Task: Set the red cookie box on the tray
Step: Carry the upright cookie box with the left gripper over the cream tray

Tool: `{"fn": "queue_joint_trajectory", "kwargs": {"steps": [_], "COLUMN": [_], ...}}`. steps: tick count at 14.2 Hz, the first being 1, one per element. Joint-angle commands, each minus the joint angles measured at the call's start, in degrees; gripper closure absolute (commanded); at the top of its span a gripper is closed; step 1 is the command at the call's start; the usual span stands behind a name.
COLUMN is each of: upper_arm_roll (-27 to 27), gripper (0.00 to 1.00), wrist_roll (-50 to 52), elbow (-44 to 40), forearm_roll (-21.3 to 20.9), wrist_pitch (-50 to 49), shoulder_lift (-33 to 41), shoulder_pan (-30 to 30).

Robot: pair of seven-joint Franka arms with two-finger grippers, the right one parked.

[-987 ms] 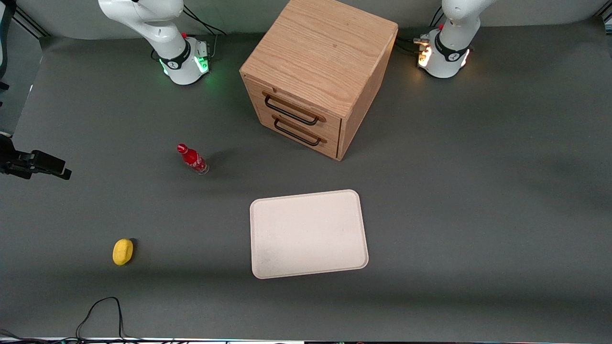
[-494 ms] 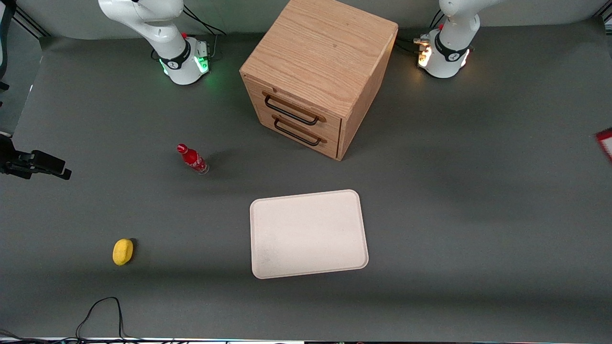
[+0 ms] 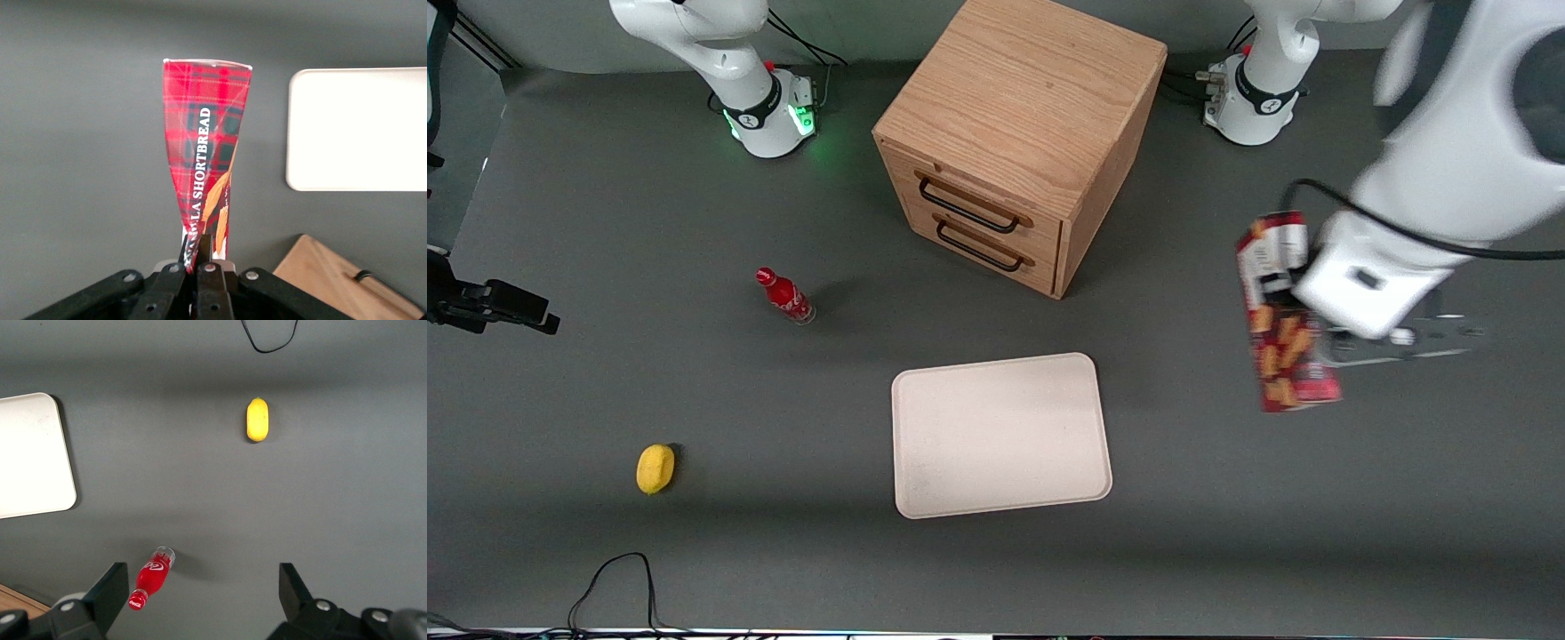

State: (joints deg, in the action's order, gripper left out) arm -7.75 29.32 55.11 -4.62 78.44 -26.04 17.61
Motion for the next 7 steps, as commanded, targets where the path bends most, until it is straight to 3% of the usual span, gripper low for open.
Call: {"fn": "queue_joint_trajectory", "kwargs": {"steps": [1, 4, 7], "upper_arm_roll": [1.08, 1.25, 1.34], "gripper": [1.0, 1.0, 1.0], "wrist_roll": [8.35, 14.44, 15.59], "elbow": [-0.7, -0.79, -0.18], "forearm_roll": [-0.74, -0.65, -0.39], "wrist_pitch": [4.77, 8.3, 12.34], "shoulder_lift": [-3.13, -4.55, -7.35], "shoulder_pan": [7.94, 12.26, 12.36]}}
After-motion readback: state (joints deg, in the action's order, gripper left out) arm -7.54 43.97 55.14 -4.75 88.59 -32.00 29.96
